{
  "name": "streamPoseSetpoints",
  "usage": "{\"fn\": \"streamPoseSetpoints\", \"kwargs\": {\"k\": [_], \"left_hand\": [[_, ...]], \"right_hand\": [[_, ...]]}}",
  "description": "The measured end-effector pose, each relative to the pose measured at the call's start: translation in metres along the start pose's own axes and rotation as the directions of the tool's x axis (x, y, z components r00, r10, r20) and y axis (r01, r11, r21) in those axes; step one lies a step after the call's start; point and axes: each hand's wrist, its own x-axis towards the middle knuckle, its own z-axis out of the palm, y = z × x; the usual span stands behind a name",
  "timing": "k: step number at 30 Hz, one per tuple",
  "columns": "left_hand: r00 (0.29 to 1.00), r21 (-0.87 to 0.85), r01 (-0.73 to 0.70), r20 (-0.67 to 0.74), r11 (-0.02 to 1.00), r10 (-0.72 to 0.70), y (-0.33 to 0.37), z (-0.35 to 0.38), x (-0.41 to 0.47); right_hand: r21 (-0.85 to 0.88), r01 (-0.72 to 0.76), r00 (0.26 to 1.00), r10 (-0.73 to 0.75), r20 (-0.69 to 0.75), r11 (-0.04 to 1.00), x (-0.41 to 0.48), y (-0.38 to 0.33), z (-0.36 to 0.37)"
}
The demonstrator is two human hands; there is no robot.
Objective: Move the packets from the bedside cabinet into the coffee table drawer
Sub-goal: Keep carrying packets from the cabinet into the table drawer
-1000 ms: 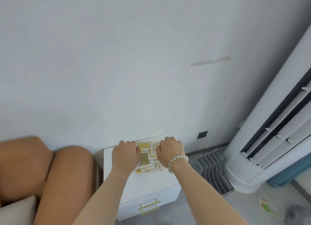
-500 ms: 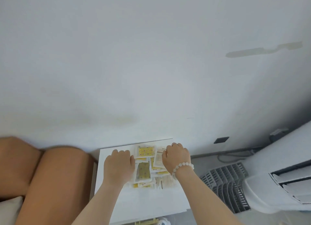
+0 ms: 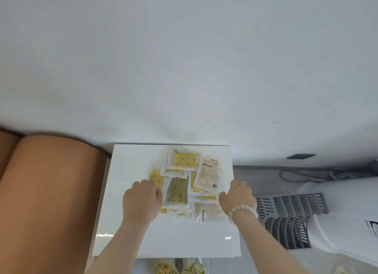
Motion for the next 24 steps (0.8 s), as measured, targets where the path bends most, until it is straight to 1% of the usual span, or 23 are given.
{"fn": "streamPoseSetpoints", "kwargs": {"k": [2, 4, 6, 8, 10, 12, 14, 19, 24], "left_hand": [[0.999, 0.039, -0.007, 0.038, 0.999, 0.005, 0.005, 0.015, 0.011], [0.998, 0.014, 0.01, 0.06, 1.0, -0.011, 0.012, 0.033, 0.022], [0.991, -0.051, 0.095, 0.103, 0.994, -0.089, 0.018, 0.052, 0.033], [0.968, -0.13, 0.192, 0.185, 0.973, -0.167, 0.026, 0.068, 0.041], [0.939, -0.182, 0.273, 0.263, 0.945, -0.221, 0.033, 0.081, 0.048], [0.913, -0.209, 0.325, 0.325, 0.922, -0.248, 0.04, 0.092, 0.052], [0.895, -0.207, 0.355, 0.355, 0.912, -0.268, 0.045, 0.1, 0.054], [0.886, -0.147, 0.363, 0.359, 0.92, -0.292, 0.049, 0.103, 0.054], [0.912, -0.114, 0.337, 0.287, 0.934, -0.294, 0.037, 0.104, 0.055]], "right_hand": [[0.134, -0.12, 0.992, 0.113, 0.056, 0.984, 0.016, -0.002, 0.013], [0.267, -0.224, 0.974, 0.206, 0.092, 0.937, 0.035, -0.007, 0.023], [0.388, -0.315, 0.949, 0.282, 0.14, 0.866, 0.056, -0.016, 0.029], [0.47, -0.388, 0.921, 0.333, 0.199, 0.792, 0.076, -0.026, 0.034], [0.5, -0.438, 0.899, 0.371, 0.233, 0.747, 0.088, -0.035, 0.04], [0.492, -0.465, 0.885, 0.412, 0.219, 0.736, 0.093, -0.043, 0.046], [0.482, -0.489, 0.87, 0.443, 0.215, 0.727, 0.094, -0.048, 0.052], [0.519, -0.52, 0.849, 0.479, 0.224, 0.678, 0.089, -0.056, 0.059], [0.572, -0.5, 0.855, 0.477, 0.205, 0.651, 0.083, -0.057, 0.063]]}}
